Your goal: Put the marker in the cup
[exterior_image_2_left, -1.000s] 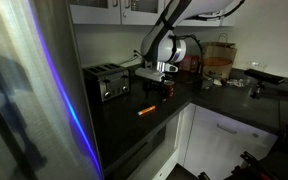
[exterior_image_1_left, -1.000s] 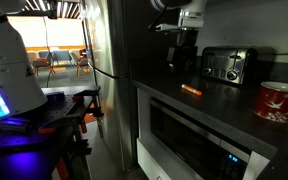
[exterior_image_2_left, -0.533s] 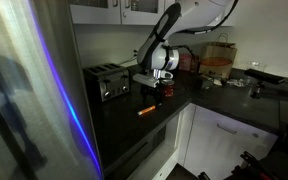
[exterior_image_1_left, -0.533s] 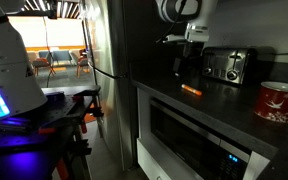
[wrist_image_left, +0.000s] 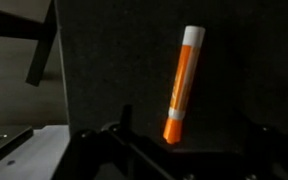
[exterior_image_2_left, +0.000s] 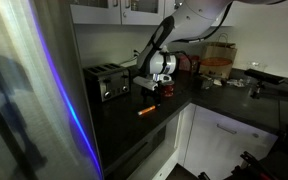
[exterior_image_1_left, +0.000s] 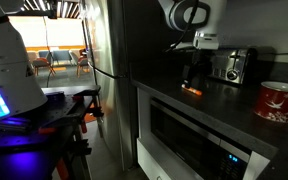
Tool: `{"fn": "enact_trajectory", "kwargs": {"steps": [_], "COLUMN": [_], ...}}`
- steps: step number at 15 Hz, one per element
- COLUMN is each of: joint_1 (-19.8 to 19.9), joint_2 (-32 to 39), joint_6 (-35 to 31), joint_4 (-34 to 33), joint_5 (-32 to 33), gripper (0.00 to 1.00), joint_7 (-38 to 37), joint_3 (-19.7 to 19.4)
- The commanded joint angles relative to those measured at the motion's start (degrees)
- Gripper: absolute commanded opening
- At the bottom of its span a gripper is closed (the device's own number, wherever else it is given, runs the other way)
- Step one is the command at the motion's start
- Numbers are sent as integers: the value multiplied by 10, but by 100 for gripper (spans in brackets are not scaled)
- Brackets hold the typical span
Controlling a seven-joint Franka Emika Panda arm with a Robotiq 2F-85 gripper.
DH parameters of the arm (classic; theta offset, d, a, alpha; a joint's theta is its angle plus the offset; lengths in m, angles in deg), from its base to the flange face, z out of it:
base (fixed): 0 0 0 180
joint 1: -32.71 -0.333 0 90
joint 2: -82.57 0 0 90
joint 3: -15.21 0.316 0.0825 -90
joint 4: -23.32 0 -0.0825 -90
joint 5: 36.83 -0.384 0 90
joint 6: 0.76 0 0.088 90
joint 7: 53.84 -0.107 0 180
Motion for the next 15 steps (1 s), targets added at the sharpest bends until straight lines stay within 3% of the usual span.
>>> {"fn": "enact_trajectory", "kwargs": {"steps": [1, 3, 11, 13, 15], "joint_1": [-15, -13, -36, -64, -109], "joint_2": [25, 32, 36, 19, -2], "joint_6": [-13, -13, -15, -25, -24], "joint_4": [-29, -36, -40, -25, -9], "joint_5": [-13, -13, 8, 35, 93], "gripper": [71, 63, 0, 4, 5], "joint_7": [-28, -33, -45, -71, -137], "joint_3": [-23, -28, -47, -74, -131]}}
